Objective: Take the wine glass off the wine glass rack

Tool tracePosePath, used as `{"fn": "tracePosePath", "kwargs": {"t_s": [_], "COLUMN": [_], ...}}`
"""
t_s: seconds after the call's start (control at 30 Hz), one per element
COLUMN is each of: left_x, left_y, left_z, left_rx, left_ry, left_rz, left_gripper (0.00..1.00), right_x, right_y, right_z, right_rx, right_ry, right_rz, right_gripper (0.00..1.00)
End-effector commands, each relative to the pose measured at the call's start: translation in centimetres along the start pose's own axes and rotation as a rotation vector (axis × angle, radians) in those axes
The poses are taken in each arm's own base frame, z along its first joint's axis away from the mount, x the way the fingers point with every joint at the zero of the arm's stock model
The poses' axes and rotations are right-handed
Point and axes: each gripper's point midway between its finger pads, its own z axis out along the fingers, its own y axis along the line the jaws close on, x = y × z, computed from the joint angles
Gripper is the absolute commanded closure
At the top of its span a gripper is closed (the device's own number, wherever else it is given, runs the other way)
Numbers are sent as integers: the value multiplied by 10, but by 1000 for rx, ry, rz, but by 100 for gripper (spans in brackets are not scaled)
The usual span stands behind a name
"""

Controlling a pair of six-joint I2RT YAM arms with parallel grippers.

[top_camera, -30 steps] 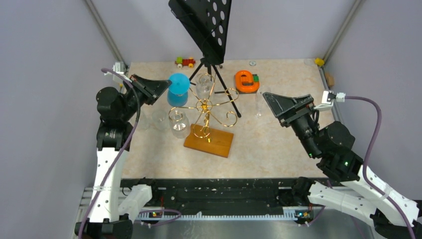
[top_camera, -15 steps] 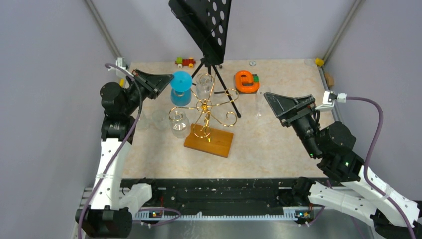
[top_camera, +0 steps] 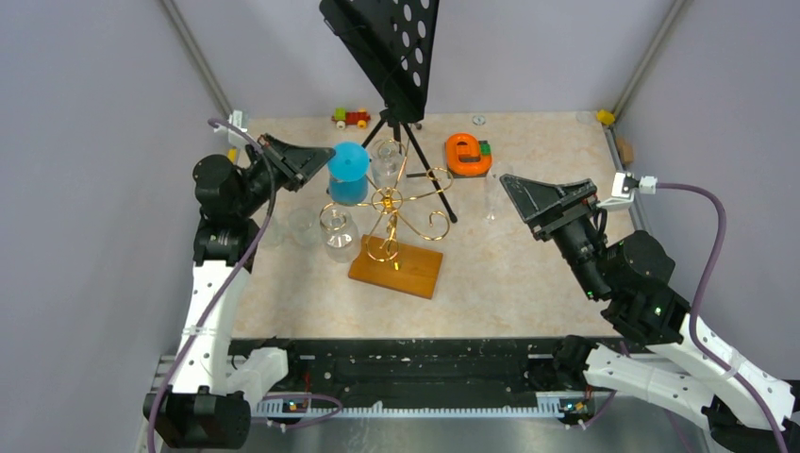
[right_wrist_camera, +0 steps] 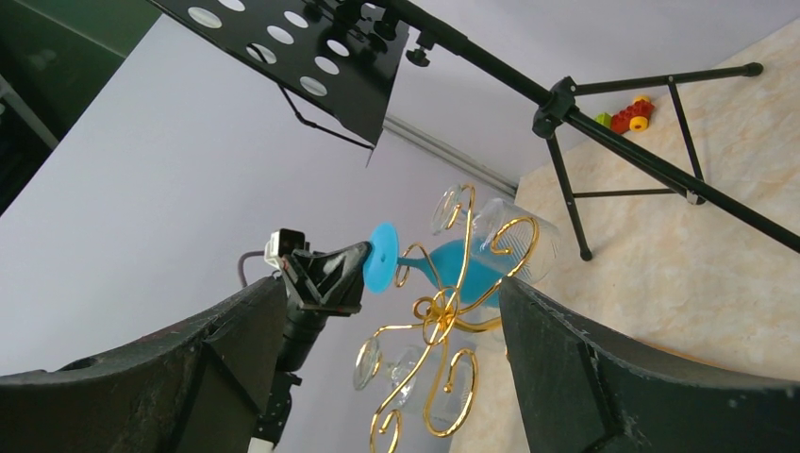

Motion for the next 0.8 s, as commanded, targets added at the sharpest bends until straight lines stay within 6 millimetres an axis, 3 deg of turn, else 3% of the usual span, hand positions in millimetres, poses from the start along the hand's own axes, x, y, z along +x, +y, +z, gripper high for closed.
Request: {"fn": "tracePosePath", "kwargs": {"t_s": [0.0, 0.23, 0.77], "left_x": [15, 23, -14], "left_y": [-9, -14, -9], "left_z": [-8, -21, -53], "left_rx": [34, 24, -225], "left_ry": [88, 111, -98], "left_rz": [68, 117, 264], "left_gripper": [100, 100, 100], "right_x": [-6, -4, -3], "right_y": [1, 1, 2], "right_z": [2, 3, 1], "right_rx": [-3, -3, -11], "right_ry": [-29, -26, -16], "right_rz": [-3, 2, 16], "right_gripper": [16, 15, 15]}}
